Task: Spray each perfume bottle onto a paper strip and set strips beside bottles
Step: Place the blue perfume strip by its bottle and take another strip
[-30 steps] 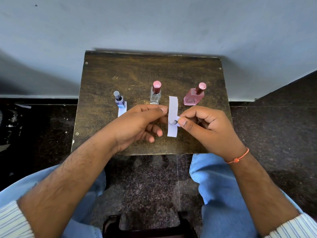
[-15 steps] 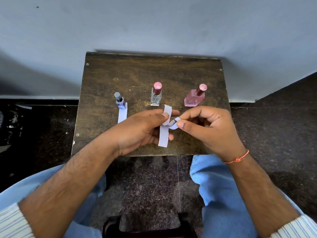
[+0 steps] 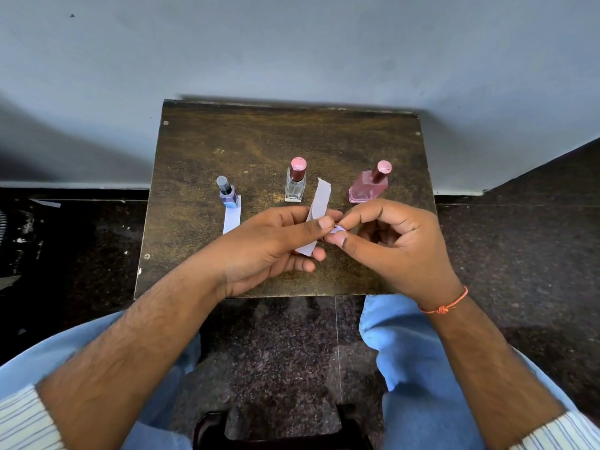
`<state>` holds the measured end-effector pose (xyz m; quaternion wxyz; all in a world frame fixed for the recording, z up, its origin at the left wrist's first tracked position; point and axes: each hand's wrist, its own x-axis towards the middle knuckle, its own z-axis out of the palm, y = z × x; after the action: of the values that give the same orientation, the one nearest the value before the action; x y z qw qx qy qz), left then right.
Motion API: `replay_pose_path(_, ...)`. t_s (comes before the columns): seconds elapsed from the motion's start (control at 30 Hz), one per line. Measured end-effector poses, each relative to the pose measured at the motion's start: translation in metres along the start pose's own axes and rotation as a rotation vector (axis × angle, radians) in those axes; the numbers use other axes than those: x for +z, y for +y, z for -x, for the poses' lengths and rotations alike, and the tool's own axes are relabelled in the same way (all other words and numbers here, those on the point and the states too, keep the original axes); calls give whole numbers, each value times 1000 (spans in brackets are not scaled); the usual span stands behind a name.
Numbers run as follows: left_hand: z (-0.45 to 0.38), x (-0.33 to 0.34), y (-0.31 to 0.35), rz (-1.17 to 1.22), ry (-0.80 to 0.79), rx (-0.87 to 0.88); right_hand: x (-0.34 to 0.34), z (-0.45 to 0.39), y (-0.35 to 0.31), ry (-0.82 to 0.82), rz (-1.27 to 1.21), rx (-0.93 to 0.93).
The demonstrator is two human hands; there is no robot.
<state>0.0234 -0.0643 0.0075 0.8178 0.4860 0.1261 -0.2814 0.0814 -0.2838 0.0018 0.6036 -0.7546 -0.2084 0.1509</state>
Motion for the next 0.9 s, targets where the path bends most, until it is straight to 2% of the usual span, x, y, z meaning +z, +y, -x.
replay_pose_path(0.2,1,-3,0,-25,-43,-8,-7,1,-1,-91,62,-85)
replay_pose_path(0.43,1,-8,-2,-125,-114,-1,-12,1,-2,-157,55,-70)
replay_pose_path(0.9,3,-10,1,-322,-140,42,-18,3,-4,-190,9,-4)
